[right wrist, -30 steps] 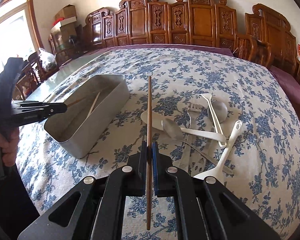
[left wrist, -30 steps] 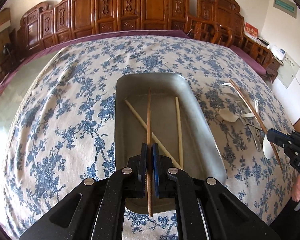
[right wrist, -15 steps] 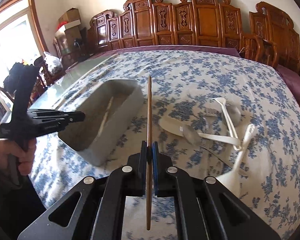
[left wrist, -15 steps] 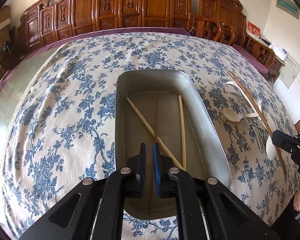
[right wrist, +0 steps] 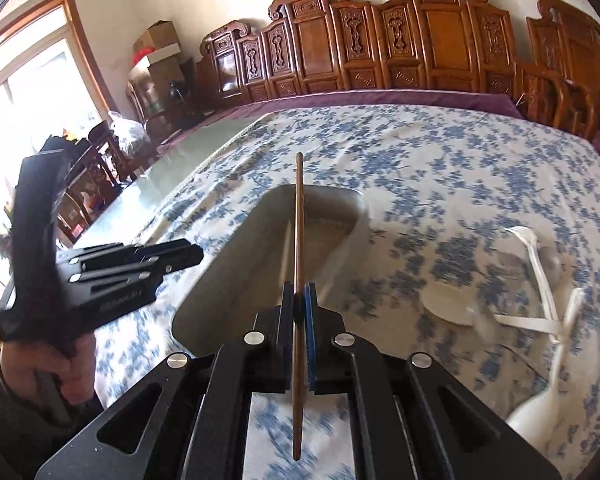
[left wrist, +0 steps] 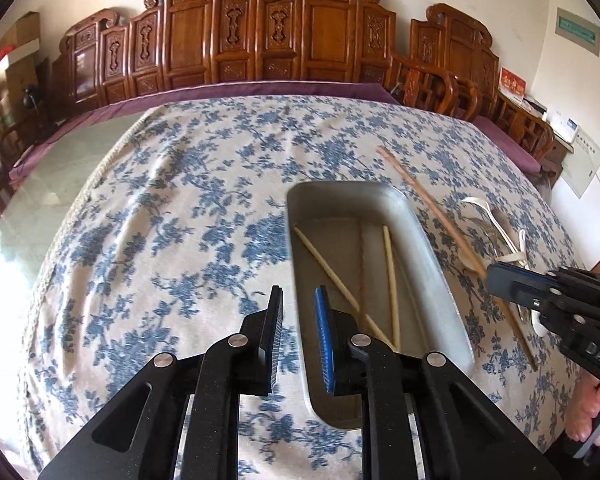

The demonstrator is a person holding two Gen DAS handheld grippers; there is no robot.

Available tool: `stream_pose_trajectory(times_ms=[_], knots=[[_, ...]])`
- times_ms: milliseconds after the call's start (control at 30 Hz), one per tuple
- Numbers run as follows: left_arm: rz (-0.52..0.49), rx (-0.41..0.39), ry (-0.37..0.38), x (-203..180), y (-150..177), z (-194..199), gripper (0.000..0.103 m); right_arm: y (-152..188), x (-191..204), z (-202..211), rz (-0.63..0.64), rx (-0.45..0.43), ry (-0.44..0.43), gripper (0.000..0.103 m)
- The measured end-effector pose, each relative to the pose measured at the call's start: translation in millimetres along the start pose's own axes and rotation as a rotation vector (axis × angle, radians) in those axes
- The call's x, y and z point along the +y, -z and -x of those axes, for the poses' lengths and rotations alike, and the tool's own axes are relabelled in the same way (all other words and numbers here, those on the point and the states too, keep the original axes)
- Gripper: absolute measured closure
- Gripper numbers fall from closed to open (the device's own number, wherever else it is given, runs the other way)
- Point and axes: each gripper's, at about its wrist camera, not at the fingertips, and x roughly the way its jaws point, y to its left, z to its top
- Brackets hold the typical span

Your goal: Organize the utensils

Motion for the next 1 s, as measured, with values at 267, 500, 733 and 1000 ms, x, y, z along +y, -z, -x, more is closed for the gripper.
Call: stream_pose_trajectory(times_ms=[267, 500, 733, 1000], knots=[[0.024, -0.024, 0.015, 14.4, -0.4, 12.0, 0.088, -14.6, 13.8, -41.5, -0.032, 0.038, 0.011, 0.097], [0.015, -0.04, 0.001, 16.7, -0.1, 16.9, 0.088, -7.5, 18.5, -70.5, -0.021, 0.092, 0.064, 0.097], [0.017, -0.042, 0.003, 17.2, -1.2, 17.9, 0.088, -0.3, 19.6, -79.7, -0.01, 0.121, 0.083, 0.096], [0.018, -0.039, 0.005, 14.5, -2.2, 18.2, 0.088, 2.2, 20.0, -71.8, 0.016, 0.096, 0.077, 0.096]])
